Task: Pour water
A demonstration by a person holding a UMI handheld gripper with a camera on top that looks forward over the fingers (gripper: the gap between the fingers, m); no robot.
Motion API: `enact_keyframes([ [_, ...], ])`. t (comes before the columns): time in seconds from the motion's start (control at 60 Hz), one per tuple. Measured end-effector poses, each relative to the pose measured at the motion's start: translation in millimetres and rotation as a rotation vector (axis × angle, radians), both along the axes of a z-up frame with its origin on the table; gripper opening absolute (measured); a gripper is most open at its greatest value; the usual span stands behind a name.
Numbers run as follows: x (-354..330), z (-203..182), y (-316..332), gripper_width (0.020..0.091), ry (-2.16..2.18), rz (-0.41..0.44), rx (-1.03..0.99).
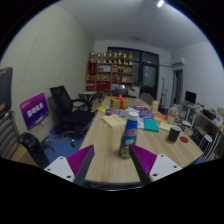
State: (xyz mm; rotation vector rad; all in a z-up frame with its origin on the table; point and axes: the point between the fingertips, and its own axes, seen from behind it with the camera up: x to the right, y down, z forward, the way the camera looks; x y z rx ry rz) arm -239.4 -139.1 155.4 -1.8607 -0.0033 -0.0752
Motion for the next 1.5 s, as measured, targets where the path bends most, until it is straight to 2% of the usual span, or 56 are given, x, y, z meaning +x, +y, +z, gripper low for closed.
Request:
enact_keyframes([
  [0.067, 31, -17, 38, 0.0807, -0.005, -0.040, 0.013],
  [0.167, 64, -40, 89, 0.0811, 0.008, -0.047, 0.004],
  [0.267, 79, -59, 130, 0.0811, 0.005, -0.037, 0.009],
  [0.417, 79, -77, 181, 0.0809, 0.001, 0.023, 0.068],
  [0.467, 79, -80, 191, 0.0593, -0.050, 0.032, 0.085],
  [0.667, 79, -75, 208, 0.0557, -0.107, 0.122, 0.149],
  [0.767, 79, -76, 213, 0.0482, -0.059, 0.159, 0.107],
  [0.85, 73, -80, 219, 0.0455, 0.014, 0.192, 0.039],
  [0.933, 88, -38, 225, 0.0457, 0.174, 0.221, 0.047],
  [0.983, 97, -4, 230, 0.0458, 0.328, 0.199, 0.076],
  [1.083, 159, 58, 241, 0.0456, 0.777, 0.182, 0.119],
  [1.117, 181, 73, 244, 0.0455, 0.930, 0.165, 0.127],
  [1.133, 176, 86, 243, 0.0456, 1.001, 0.126, 0.133],
  [1.15, 195, 81, 250, 0.0453, 1.076, 0.136, 0.137],
  [1.233, 243, 87, 252, 0.0455, 1.439, 0.070, 0.137],
  [1.3, 276, 74, 259, 0.0452, 1.692, 0.030, 0.122],
  [1.35, 291, 71, 250, 0.0458, 1.847, -0.024, 0.102],
  [1.483, 319, 28, 264, 0.0454, 2.100, -0.120, 0.098],
  [1.5, 326, 33, 249, 0.0453, 2.128, -0.130, 0.100],
])
